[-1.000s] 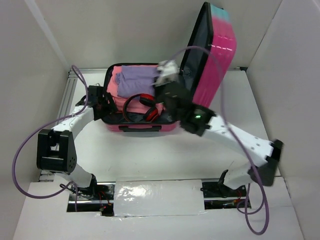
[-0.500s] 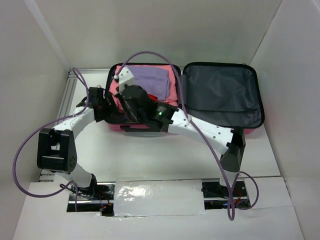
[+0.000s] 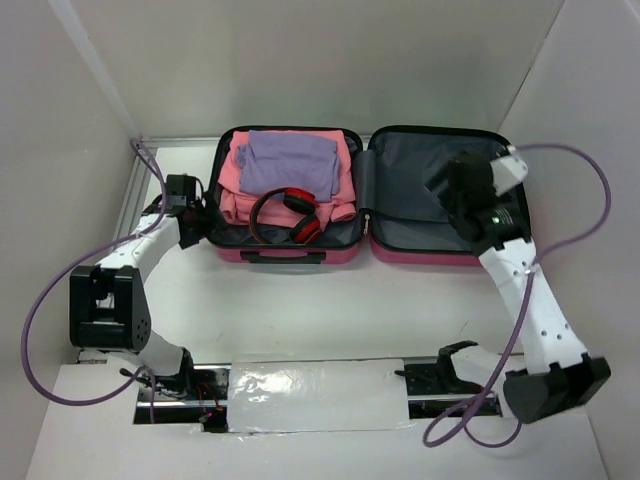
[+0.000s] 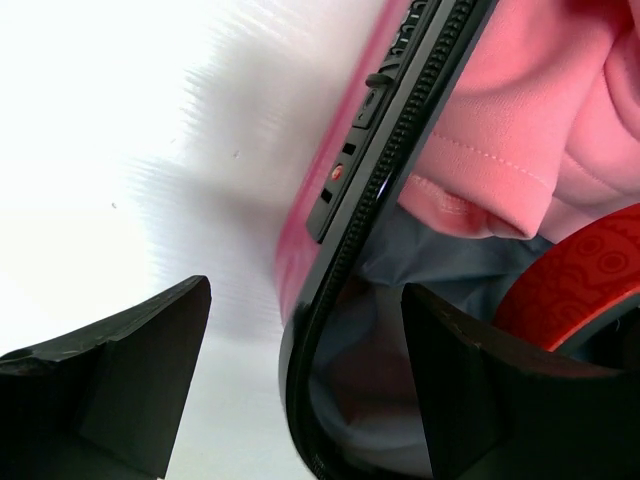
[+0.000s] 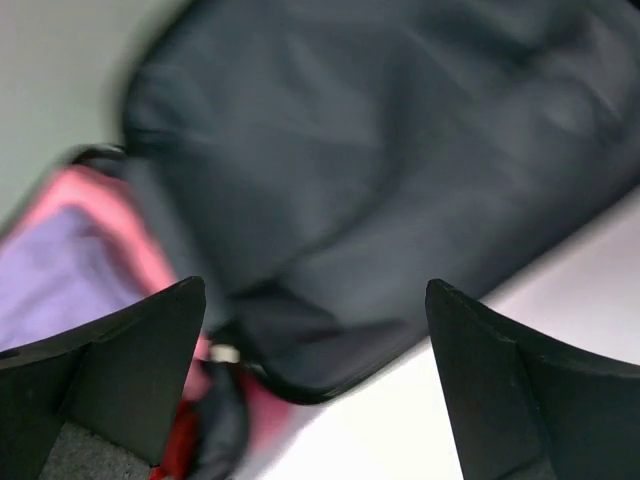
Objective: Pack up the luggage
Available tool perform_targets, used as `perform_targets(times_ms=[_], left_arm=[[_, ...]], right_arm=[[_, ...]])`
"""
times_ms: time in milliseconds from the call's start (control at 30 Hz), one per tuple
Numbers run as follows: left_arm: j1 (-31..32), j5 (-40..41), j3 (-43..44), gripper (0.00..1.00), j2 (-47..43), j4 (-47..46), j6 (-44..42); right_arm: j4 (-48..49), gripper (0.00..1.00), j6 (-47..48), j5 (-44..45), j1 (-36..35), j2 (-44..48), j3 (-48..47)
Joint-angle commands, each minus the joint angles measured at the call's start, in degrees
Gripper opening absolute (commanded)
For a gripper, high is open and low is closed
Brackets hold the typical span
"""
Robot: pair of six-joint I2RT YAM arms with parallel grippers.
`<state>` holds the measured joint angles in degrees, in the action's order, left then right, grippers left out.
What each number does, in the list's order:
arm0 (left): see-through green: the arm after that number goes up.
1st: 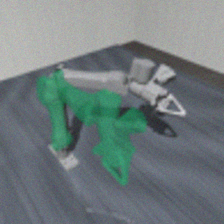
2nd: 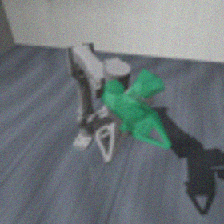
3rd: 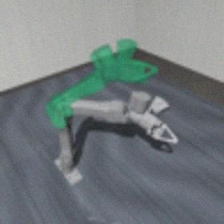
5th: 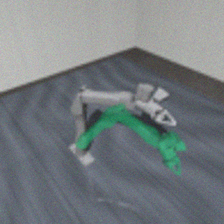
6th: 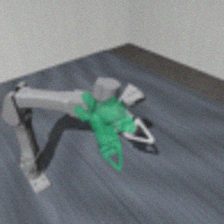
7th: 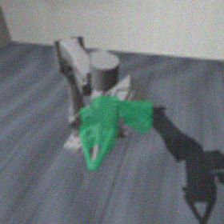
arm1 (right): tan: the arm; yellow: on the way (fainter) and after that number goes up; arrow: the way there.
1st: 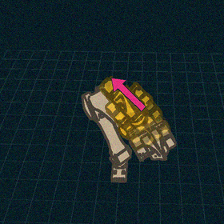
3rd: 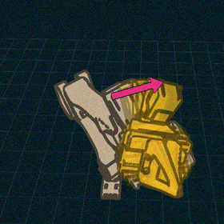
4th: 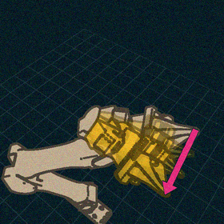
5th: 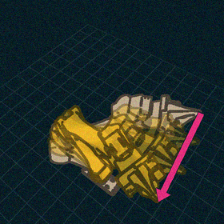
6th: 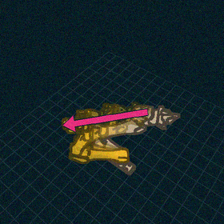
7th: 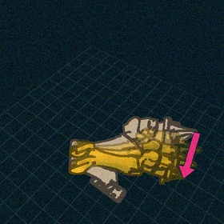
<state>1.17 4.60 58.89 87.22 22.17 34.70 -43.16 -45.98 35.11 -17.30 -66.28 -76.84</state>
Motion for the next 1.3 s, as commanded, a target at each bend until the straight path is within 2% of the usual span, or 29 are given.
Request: perform_targets(times_ms=[0, 67, 133, 333, 500, 633, 667, 800, 900, 967, 1033, 1067, 1167, 1267], left_arm=[[-0.2, 0.9, 2.0, 0.89, -2.9, 0.8, -1.1], [-0.2, 0.9, 2.6, 0.89, -2.9, 0.8, -1.1], [-0.2, 0.1, 2.6, 0.89, -2.9, 0.8, -0.6], [-0.7, -0.6, 2.6, 0.91, -3.5, 0.2, -1.1], [-1.3, -0.1, 2.6, 0.91, -3.5, 0.2, -1.1], [-1.3, -0.1, 2.6, 0.91, -2.3, -0.3, -0.6], [-1.3, -0.1, 2.1, 0.91, -2.3, -0.3, -0.6], [-1.3, -0.1, 2.1, 0.91, -2.3, -0.3, -0.6], [-1.3, 0.4, 1.6, 0.91, -2.3, -0.3, -0.6], [-1.3, 0.9, 1.6, 0.91, -2.3, -0.3, -0.1], [-1.3, 0.9, 1.6, 0.91, -2.3, -0.3, -0.1], [-1.3, 0.9, 1.6, 0.91, -2.3, -0.3, -0.1], [-1.3, 1.5, 1.6, 0.91, -1.8, -0.3, -0.1], [-1.3, 1.5, 1.0, 0.91, -1.3, -0.3, -0.1]], right_arm=[[-1.3, 0.97, -4.4, -12.1, 11.4, 2.4, 8.4], [1.0, 1.0, -4.4, -19.4, 18.5, 1.3, 12.7], [3.0, 1.0, -4.4, -23.1, 21.4, 0.2, 15.9], [9.1, 1.0, -5.6, -27.9, 30.0, -3.4, 20.1], [13.8, 1.0, -3.4, -28.4, 34.3, -4.8, 24.6], [15.5, 0.94, -1.5, -30.0, 39.2, -8.8, 25.3], [15.5, 0.88, -1.5, -29.5, 39.2, -9.5, 25.3], [17.4, 0.81, -0.3, -26.4, 40.2, -10.8, 26.7], [18.5, 0.71, 1.1, -25.0, 40.8, -12.5, 27.6], [18.5, 0.58, 1.7, -24.0, 40.8, -13.9, 27.6], [18.5, 0.34, 2.2, -23.0, 40.8, -14.6, 28.1], [18.5, 0.03, 2.7, -23.0, 40.8, -15.1, 28.1], [18.5, 0.0, 4.7, -21.5, 40.2, -14.1, 25.7], [17.1, 0.0, 5.7, -15.4, 34.8, -9.5, 21.1]])
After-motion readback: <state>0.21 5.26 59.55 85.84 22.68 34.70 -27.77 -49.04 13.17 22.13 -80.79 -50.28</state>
